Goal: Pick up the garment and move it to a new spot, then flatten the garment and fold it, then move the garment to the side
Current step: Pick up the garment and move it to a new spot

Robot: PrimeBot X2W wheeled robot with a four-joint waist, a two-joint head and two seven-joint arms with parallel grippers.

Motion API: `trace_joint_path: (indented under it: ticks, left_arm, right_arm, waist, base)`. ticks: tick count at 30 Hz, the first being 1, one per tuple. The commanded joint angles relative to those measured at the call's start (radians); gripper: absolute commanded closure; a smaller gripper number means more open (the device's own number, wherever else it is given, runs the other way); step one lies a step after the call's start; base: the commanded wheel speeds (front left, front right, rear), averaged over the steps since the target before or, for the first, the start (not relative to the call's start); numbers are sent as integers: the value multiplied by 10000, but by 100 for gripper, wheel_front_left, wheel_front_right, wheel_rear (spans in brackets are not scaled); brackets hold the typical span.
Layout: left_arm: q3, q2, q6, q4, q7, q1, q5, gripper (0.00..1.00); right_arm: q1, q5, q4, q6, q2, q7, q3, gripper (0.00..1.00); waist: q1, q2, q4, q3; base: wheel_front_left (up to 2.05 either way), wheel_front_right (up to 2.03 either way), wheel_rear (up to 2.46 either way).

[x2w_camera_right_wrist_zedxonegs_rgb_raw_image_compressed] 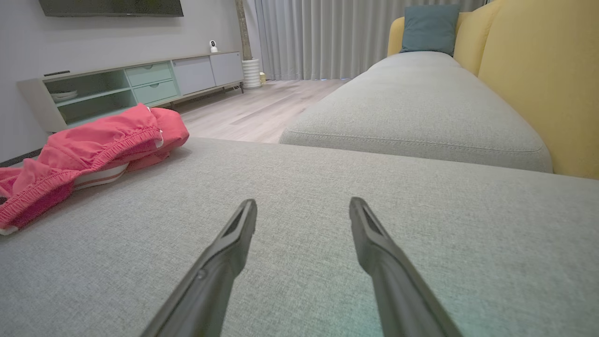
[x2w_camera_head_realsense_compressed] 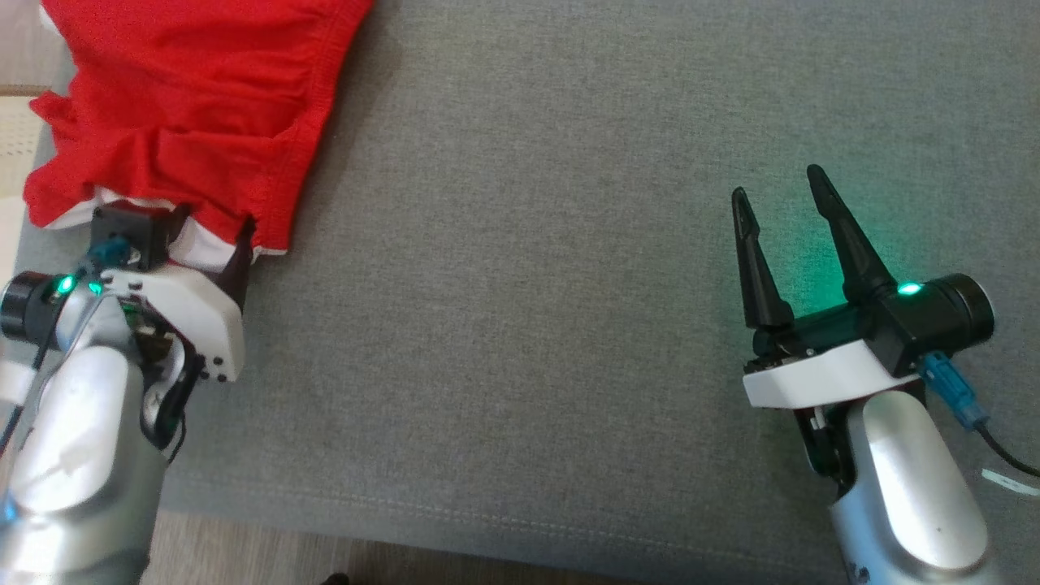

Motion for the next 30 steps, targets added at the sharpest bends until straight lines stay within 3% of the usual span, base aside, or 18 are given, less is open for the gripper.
trace_joint_path:
  ticks: [1, 9, 10, 11, 12, 13, 14, 15, 21, 30]
  left_arm:
    - [290, 572, 0, -78, 70, -474, -81, 0]
    - [32, 746, -28, 941, 325, -1151, -265, 0]
    - [17, 767, -17, 1058, 321, -1222, -249, 10]
    - [-4, 778, -8, 1162, 327, -1283, -235, 27]
    - [-19, 783, 2, 1248, 325, -1342, -230, 54]
    - [-29, 789, 4, 1330, 313, -1400, -233, 69]
    - [-41, 793, 6, 1398, 302, -1455, -236, 93]
    - [-53, 791, 14, 1444, 291, -1501, -238, 100]
    - [-3, 1002, 195, 1487, -164, -1724, -196, 100]
    - [95, 1381, 555, 417, -677, -2118, 3, 100]
  right_arm:
    - [-253, -20, -368, -9, -16, -109, 240, 0]
    - [-369, 16, -401, -9, -16, -109, 240, 0]
    - [-384, 26, -409, -9, -16, -109, 245, 0]
    - [-398, 40, -414, -9, -16, -109, 251, 0]
    - [-412, 54, -417, -9, -16, -109, 258, 0]
    - [-425, 70, -417, -9, -16, -109, 262, 0]
    - [-436, 87, -416, -9, -16, -109, 258, 0]
    - [-442, 103, -413, -9, -16, -109, 250, 0]
    - [-442, 204, -368, -9, -16, -109, 178, 0]
    - [-329, 347, -288, -9, -16, -109, 140, 0]
  waist:
    - [-1, 0, -68, 78]
    - [-1, 0, -231, 210]
    - [-1, 0, -252, 226]
    - [-1, 0, -274, 241]
    - [-1, 0, -296, 258]
    - [-1, 0, -317, 270]
    - [-1, 0, -337, 277]
    - [-1, 0, -352, 276]
    - [-1, 0, -448, 111]
    - [-1, 0, -497, -347]
  base:
    - [0, 0, 0]
    - [0, 0, 0]
    - [0, 0, 0]
    - [0, 0, 0]
    - [0, 0, 0]
    - [0, 0, 0]
    - [0, 0, 0]
    - [0, 0, 0]
    - [0, 0, 0]
    - [0, 0, 0]
